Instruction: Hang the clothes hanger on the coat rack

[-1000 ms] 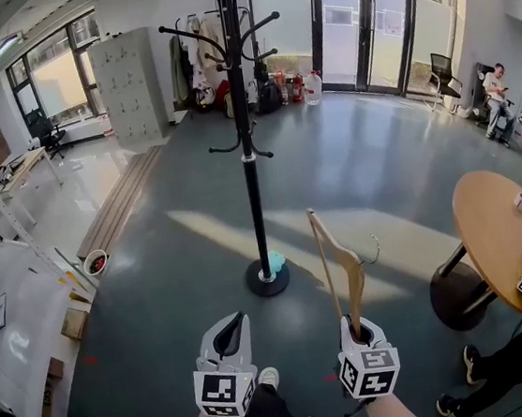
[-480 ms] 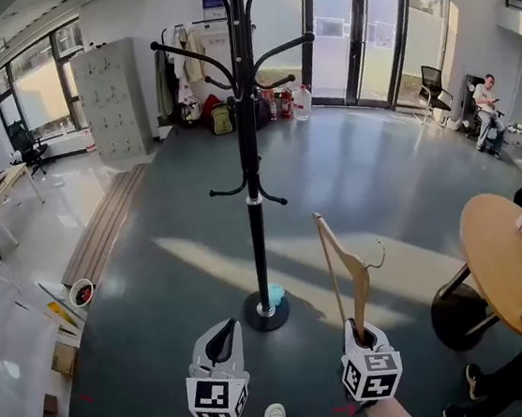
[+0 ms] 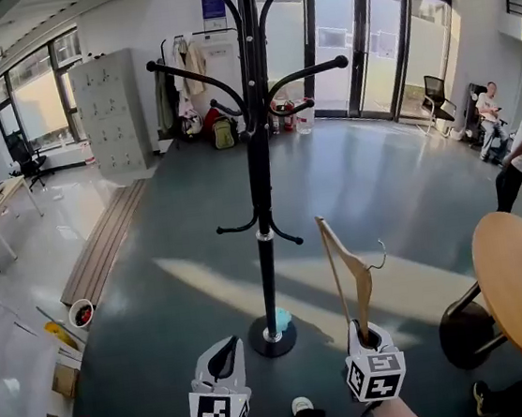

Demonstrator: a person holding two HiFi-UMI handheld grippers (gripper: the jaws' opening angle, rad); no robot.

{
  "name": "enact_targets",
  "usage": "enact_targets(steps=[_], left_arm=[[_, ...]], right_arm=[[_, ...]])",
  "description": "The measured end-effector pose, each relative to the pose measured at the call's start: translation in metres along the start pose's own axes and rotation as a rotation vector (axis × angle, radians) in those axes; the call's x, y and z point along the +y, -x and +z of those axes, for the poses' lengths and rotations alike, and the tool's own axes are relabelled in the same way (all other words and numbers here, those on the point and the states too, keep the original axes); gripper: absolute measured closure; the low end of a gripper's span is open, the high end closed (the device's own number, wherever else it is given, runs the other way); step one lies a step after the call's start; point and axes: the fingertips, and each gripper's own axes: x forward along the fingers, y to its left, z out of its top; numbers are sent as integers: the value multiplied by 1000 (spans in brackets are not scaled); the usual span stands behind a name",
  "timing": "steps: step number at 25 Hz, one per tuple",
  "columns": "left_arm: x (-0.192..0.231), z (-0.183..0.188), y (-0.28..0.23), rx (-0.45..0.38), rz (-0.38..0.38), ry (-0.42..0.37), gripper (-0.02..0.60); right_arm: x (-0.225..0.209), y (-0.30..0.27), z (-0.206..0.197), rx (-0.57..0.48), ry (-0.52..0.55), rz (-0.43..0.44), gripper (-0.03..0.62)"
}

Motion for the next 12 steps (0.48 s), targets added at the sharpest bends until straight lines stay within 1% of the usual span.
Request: enact_targets(steps=[3,9,12], left_arm=[[11,-3,-20,6,16,-5,581],[27,3,-64,-12,68,-11,581],[36,11,-86,-19,91,-10,581]], right_arm=[[-3,-33,17,-2,20,20,567],[-9,-94,49,-6,38,77,566],[-11,-123,75,-13,51,106,566]])
